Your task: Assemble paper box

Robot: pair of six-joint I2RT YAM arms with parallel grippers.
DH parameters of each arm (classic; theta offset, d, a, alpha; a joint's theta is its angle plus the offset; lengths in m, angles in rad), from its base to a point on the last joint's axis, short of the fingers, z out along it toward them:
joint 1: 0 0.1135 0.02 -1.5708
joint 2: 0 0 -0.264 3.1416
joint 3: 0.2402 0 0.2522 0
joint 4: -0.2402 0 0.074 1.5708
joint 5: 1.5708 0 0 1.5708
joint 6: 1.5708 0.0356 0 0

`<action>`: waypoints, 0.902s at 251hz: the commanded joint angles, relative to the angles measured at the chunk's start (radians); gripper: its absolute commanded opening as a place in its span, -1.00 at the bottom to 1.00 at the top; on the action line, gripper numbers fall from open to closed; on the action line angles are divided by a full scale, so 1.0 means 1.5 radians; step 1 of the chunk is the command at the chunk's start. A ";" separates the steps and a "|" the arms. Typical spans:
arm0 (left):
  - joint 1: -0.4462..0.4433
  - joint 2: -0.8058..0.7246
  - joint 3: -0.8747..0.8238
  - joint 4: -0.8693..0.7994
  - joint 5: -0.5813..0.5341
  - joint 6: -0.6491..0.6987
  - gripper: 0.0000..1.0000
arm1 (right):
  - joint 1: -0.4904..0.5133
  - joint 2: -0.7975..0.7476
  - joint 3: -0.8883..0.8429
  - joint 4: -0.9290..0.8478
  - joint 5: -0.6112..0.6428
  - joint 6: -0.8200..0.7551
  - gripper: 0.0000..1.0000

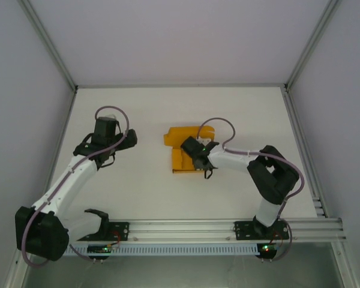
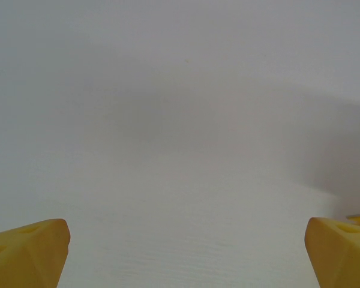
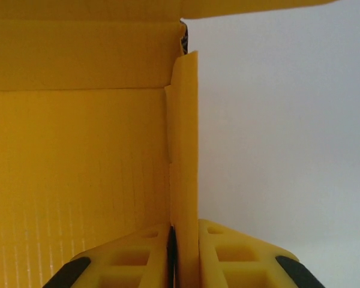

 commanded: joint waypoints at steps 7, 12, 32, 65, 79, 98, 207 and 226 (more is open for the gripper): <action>-0.006 0.017 -0.034 0.052 0.197 -0.009 0.99 | 0.020 -0.017 -0.004 -0.071 0.057 0.129 -0.60; -0.011 0.021 -0.039 0.061 0.220 -0.011 0.99 | 0.020 -0.018 -0.002 -0.073 0.058 0.128 -0.59; -0.036 0.038 -0.056 0.092 0.270 -0.029 0.93 | 0.018 -0.025 0.006 -0.077 0.063 0.123 -0.49; -0.090 0.081 -0.048 0.106 0.266 -0.032 0.85 | 0.012 -0.049 0.004 -0.057 0.061 0.104 -0.29; -0.112 0.107 -0.039 0.116 0.269 -0.034 0.79 | 0.007 -0.057 0.001 -0.047 0.055 0.090 -0.26; -0.138 0.148 -0.017 0.120 0.265 -0.039 0.67 | 0.002 -0.069 -0.006 -0.020 0.049 0.075 -0.21; -0.218 0.311 0.035 0.175 0.228 -0.090 0.18 | -0.032 -0.044 -0.057 0.099 -0.002 0.029 -0.49; -0.225 0.329 0.046 0.175 0.226 -0.091 0.16 | -0.035 -0.035 -0.062 0.111 -0.014 0.029 -0.53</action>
